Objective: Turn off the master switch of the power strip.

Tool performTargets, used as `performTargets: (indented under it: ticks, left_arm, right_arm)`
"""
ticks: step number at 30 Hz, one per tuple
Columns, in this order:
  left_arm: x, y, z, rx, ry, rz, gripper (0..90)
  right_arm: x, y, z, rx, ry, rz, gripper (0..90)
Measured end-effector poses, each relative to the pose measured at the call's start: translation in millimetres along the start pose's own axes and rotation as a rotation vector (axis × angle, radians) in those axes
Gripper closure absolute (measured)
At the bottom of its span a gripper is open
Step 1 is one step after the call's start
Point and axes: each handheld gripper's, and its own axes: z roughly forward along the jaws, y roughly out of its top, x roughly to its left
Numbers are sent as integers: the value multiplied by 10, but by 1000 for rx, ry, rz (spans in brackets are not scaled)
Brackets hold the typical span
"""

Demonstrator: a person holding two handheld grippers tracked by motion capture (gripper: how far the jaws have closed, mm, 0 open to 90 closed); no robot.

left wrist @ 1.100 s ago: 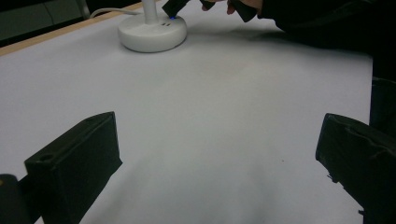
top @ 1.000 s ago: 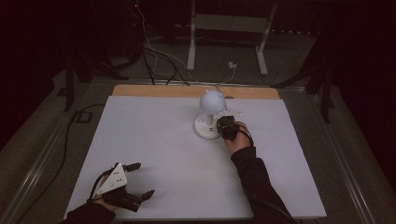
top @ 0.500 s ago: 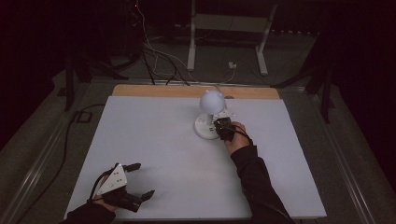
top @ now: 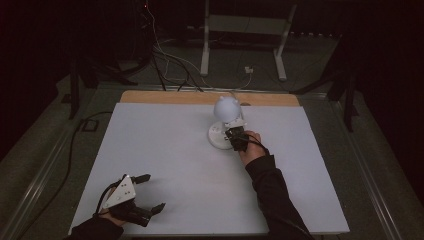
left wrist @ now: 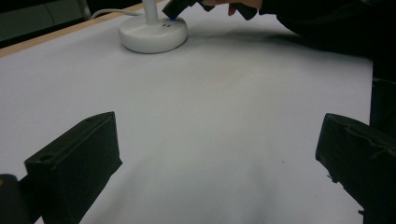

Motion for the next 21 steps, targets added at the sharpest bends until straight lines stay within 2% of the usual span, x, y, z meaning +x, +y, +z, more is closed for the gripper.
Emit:
performTargets:
  ticks: [2,4,5,8,12,18,21]
  left_arm:
    - [2,1,0,1,-1,-1,4]
    - [5,3,-1,0,-1,-1,3]
    - [4,2,-1,-1,0,0,4]
    - [8,2,0,-3,-1,-4,4]
    - [5,2,-2,1,-1,2,4]
    - [6,0,0,3,-1,-1,4]
    - [5,3,-1,1,-2,2,4]
  right_arm:
    - [17,-12,-3,-18,-17,-14,900]
    - [4,-16,-26,-32,-28,1,900]
    - [-8,-29,-48,-64,-21,15,900]
    - [-46,-25,-102,-99,30,56,900]
    - [-92,17,-164,-96,85,100,900]
    - [-175,-4,-266,-107,122,158,900]
    - [-209,-16,-330,-118,173,177,844]
